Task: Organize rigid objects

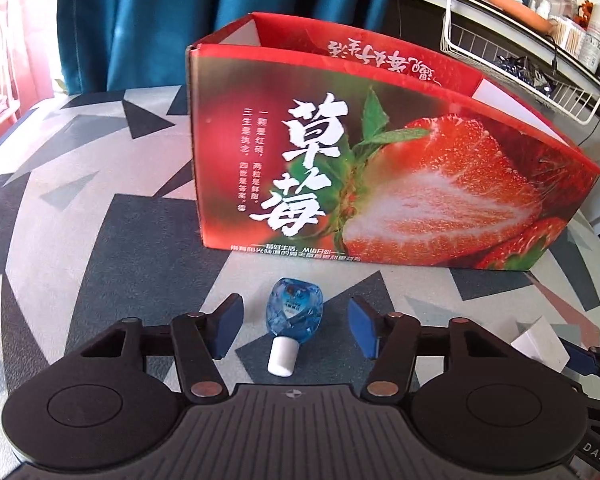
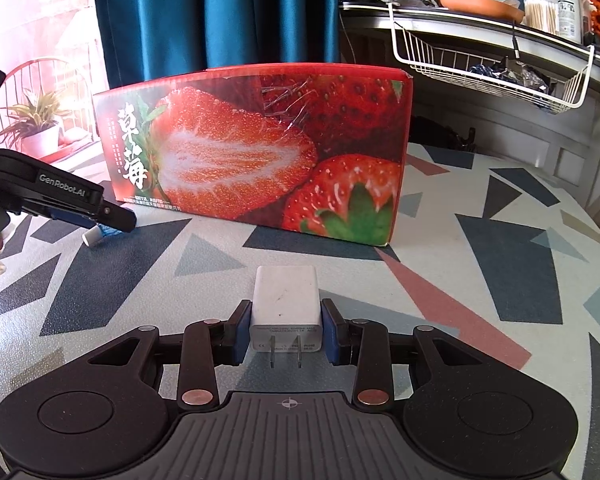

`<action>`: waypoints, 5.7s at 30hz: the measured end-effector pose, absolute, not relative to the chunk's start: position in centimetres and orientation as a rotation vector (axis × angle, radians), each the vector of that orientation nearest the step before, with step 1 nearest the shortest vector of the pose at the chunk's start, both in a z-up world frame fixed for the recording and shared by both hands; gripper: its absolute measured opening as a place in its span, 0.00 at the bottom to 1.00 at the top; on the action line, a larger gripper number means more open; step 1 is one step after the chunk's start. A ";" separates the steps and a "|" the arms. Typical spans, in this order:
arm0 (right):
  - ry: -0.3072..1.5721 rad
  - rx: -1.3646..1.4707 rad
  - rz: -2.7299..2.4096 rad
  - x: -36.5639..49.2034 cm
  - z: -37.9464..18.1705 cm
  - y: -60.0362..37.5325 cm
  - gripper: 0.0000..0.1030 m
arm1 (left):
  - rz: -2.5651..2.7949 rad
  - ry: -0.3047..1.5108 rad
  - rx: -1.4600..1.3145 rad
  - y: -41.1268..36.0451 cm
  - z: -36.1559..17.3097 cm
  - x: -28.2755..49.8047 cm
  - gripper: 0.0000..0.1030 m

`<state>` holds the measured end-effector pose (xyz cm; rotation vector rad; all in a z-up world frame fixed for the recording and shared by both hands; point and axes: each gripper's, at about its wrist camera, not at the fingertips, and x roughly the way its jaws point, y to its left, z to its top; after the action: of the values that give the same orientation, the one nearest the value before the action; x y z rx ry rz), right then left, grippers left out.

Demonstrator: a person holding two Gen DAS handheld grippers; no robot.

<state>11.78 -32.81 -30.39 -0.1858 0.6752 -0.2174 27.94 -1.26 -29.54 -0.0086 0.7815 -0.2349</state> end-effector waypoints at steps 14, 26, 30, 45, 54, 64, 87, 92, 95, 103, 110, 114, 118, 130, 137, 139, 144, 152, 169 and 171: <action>0.674 -0.182 -0.213 11.8 -30.4 -32.9 0.32 | -0.239 0.747 0.074 -2.1 -29.7 26.6 0.31; 0.673 -0.182 -0.213 11.8 -30.4 -32.9 0.32 | -0.250 0.734 0.136 -2.7 -29.9 26.6 0.31; 0.674 -0.177 -0.208 11.8 -30.4 -32.9 0.34 | -0.256 0.741 0.134 -2.6 -29.8 26.8 0.31; 0.689 -0.178 -0.203 12.1 -30.3 -32.9 0.37 | -0.333 0.748 0.061 -1.9 -29.7 24.5 0.31; 0.719 -0.208 -0.218 12.6 -30.1 -32.5 0.32 | -0.375 0.695 0.009 -0.6 -28.7 21.9 0.31; 0.699 -0.197 -0.201 12.4 -28.8 -32.0 0.31 | -0.374 0.642 -0.048 0.8 -27.3 21.1 0.31; 0.486 -0.279 -0.126 13.8 -22.1 -30.0 0.31 | -0.386 0.470 -0.052 1.5 -22.3 21.4 0.31; 0.437 -0.296 -0.107 15.5 -20.3 -29.9 0.31 | -0.397 0.415 -0.050 1.3 -20.3 21.9 0.31; 0.417 -0.308 -0.091 16.7 -19.6 -29.7 0.31 | -0.407 0.413 -0.041 0.8 -19.9 22.5 0.31; 0.379 -0.338 -0.082 20.1 -19.0 -30.4 0.31 | -0.419 0.399 -0.032 -0.5 -18.6 26.0 0.31; 0.435 -0.328 -0.111 23.6 -19.8 -32.9 0.31 | -0.421 0.469 -0.006 -1.4 -19.3 30.0 0.31; 0.505 -0.307 -0.117 26.5 -20.3 -34.0 0.31 | -0.405 0.531 -0.018 -1.4 -19.8 33.0 0.31; 0.574 -0.263 -0.144 29.4 -20.5 -34.8 0.31 | -0.385 0.581 0.001 -1.6 -20.1 35.8 0.31; 0.748 -0.173 -0.217 33.4 -21.3 -37.0 0.31 | -0.396 0.665 0.064 -2.5 -21.1 38.4 0.31; 0.773 -0.172 -0.257 33.3 -21.2 -36.8 0.39 | -0.375 0.646 0.052 -1.9 -20.3 37.9 0.45; 0.774 -0.167 -0.258 33.0 -21.0 -36.7 0.49 | -0.374 0.639 0.042 -1.7 -19.9 37.5 0.56; 0.762 -0.152 -0.248 32.0 -20.1 -36.0 0.79 | -0.365 0.621 0.045 -1.6 -18.5 35.9 0.79; 0.761 -0.125 -0.262 30.2 -18.2 -34.9 1.00 | -0.319 0.612 0.021 -1.4 -15.4 32.7 1.00; 0.595 -0.114 -0.260 19.9 -7.3 -27.1 1.00 | -0.201 0.477 -0.007 0.6 -5.3 19.4 1.00; 0.556 -0.115 -0.241 18.0 -5.5 -25.6 1.00 | -0.180 0.474 0.009 0.7 -3.9 17.6 1.00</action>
<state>18.02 -25.62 -5.46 -0.1148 0.5561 -0.2406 17.56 0.67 -3.94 0.0085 0.4737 -0.1798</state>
